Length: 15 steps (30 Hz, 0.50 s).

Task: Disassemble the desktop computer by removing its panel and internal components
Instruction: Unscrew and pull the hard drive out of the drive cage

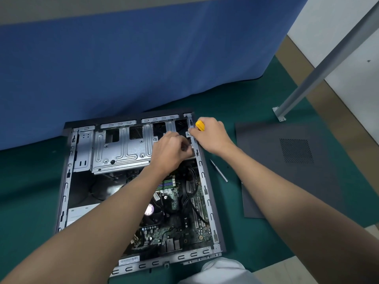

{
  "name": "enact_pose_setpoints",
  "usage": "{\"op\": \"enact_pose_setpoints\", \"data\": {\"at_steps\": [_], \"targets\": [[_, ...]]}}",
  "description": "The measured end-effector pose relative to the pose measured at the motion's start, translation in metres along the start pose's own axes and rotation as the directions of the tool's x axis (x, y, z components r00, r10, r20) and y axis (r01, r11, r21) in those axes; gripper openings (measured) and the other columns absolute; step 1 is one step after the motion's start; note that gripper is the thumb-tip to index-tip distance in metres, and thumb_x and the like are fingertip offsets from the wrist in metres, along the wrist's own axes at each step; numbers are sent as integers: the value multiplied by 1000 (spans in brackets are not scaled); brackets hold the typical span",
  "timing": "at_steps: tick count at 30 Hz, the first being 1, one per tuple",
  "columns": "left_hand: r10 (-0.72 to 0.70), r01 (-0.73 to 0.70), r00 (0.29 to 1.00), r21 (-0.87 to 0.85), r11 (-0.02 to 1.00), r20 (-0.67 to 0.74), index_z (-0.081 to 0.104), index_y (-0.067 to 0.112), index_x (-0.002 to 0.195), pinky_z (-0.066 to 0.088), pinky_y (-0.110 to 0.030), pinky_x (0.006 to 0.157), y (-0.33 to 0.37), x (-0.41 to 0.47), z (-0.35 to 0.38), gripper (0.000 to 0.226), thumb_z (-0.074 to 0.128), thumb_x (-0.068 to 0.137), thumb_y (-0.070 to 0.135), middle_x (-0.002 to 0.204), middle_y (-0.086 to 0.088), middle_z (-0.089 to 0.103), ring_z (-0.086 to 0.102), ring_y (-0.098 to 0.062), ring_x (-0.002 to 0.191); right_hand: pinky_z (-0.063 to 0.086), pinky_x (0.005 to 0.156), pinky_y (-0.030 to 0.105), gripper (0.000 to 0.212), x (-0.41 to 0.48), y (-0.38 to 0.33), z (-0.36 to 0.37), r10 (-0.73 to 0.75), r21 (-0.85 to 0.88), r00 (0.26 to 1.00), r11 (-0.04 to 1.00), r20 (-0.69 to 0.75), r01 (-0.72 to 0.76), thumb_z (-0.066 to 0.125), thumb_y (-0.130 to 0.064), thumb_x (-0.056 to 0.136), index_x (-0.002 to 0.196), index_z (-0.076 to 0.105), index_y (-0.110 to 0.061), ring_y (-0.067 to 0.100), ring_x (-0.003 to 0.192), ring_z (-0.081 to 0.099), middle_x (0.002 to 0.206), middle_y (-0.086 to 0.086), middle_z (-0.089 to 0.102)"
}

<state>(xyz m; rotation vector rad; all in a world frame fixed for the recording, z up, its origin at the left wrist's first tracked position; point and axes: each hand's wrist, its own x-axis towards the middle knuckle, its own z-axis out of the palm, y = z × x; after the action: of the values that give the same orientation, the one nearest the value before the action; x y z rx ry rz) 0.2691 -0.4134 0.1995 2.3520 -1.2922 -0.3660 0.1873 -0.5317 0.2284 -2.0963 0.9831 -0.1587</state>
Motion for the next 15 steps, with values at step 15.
{"op": "enact_pose_setpoints", "data": {"at_steps": [15], "targets": [[-402,191,915,-836,514,-38,75,11,72,42,-7,53,24,1,-25,16,66,85,7,66,7,72,59,5,56,20,38,18,1,-2,-16,-18,236,634,830,551,505,-543,58,-7,91,92,58,-7,5,40,25,73,10,68]]}}
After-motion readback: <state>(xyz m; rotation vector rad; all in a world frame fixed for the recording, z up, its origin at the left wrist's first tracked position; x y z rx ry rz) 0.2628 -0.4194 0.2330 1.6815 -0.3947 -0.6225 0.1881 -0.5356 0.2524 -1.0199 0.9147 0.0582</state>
